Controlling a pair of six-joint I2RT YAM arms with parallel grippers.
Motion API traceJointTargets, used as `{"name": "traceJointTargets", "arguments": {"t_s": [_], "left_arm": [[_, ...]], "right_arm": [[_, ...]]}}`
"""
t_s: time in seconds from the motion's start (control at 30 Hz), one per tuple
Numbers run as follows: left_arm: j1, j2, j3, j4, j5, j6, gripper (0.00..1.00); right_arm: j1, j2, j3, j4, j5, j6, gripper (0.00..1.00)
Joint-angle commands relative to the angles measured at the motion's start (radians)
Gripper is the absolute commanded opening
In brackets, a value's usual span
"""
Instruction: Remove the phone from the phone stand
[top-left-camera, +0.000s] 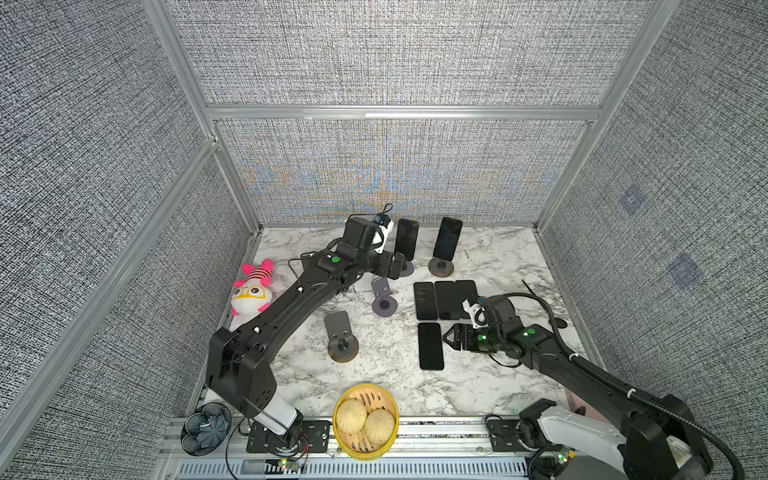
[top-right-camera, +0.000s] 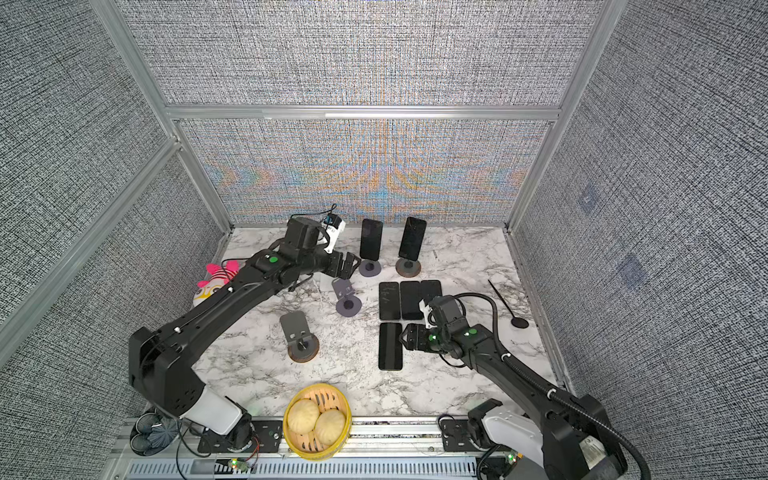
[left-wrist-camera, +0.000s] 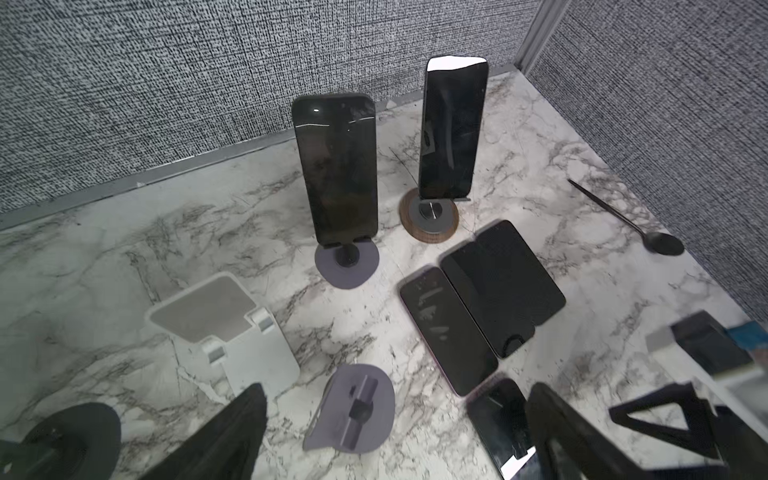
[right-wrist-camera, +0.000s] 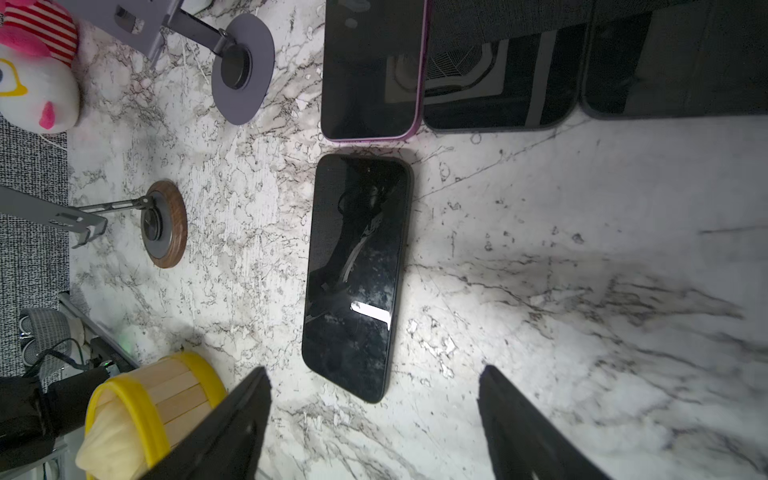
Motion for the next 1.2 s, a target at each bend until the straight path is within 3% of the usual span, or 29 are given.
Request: {"name": "traceJointTargets", "arguments": {"t_s": [0.0,0.4,0.93,1.17], "left_arm": [[-0.002,0.083,0.071,0.097,-0.048,-0.006,0.99],[0.000,0.489,0.491,0.031,-0.060,0.027,0.99],[0.001,0.688,0.608,0.093,-0.140,-0.005,0.98],[0.003,0.716,0.610,0.091,-0.157,-0.018,0.86]], "right_arm": [[-0.005,-0.031,0.034,-0.101,0.060,-0.049,0.87],[-0.050,-0.113,0.049,-0.206,0.042,-0.092,0.89],[-0.092,-0.217,0.020,-0.248,0.043,-0.119,0.90],[-0.101,-0.233,0.006,-0.253,0.040,-0.120,0.90]]}}
